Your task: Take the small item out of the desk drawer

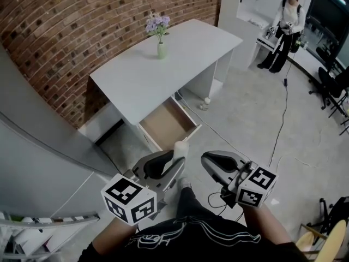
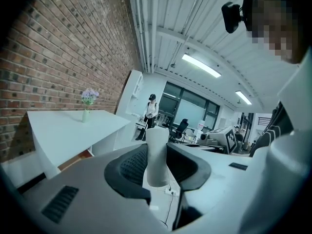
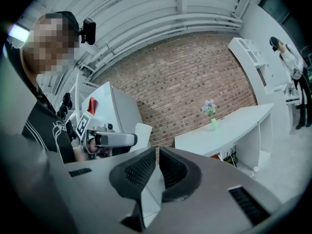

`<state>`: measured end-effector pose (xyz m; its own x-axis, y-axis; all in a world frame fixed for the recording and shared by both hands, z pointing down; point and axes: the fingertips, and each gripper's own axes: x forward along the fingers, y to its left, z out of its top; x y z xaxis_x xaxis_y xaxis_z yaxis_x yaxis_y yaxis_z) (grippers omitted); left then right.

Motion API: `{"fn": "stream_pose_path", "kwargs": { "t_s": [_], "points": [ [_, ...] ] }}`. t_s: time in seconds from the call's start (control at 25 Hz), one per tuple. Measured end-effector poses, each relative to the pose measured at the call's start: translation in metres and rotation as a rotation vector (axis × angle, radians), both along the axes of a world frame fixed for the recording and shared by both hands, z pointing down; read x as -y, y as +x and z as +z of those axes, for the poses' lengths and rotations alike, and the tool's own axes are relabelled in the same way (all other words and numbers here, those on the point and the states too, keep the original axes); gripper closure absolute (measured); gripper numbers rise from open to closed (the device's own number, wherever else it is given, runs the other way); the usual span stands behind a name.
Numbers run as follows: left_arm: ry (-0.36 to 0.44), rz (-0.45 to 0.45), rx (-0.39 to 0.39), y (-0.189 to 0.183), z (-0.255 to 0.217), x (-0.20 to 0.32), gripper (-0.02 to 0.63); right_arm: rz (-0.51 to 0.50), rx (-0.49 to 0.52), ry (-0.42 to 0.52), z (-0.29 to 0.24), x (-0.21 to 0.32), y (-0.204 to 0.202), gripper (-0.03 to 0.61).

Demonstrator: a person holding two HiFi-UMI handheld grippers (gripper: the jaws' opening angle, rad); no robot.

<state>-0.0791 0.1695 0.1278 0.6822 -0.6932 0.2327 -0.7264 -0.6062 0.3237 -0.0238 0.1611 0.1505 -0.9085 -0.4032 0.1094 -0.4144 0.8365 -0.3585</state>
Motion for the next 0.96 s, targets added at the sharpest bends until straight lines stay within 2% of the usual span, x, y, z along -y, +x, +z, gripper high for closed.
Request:
{"fn": "stream_pose_path", "kwargs": {
  "t_s": [0.52, 0.96],
  "points": [
    [0.013, 0.015, -0.018, 0.009, -0.004, -0.01, 0.476, 0.029, 0.014, -0.01, 0.002, -0.002, 0.009, 0.523],
    [0.001, 0.01, -0.027, 0.01, -0.001, -0.007, 0.476, 0.011, 0.011, -0.015, 0.002, 0.0, 0.002, 0.523]
  ]
}}
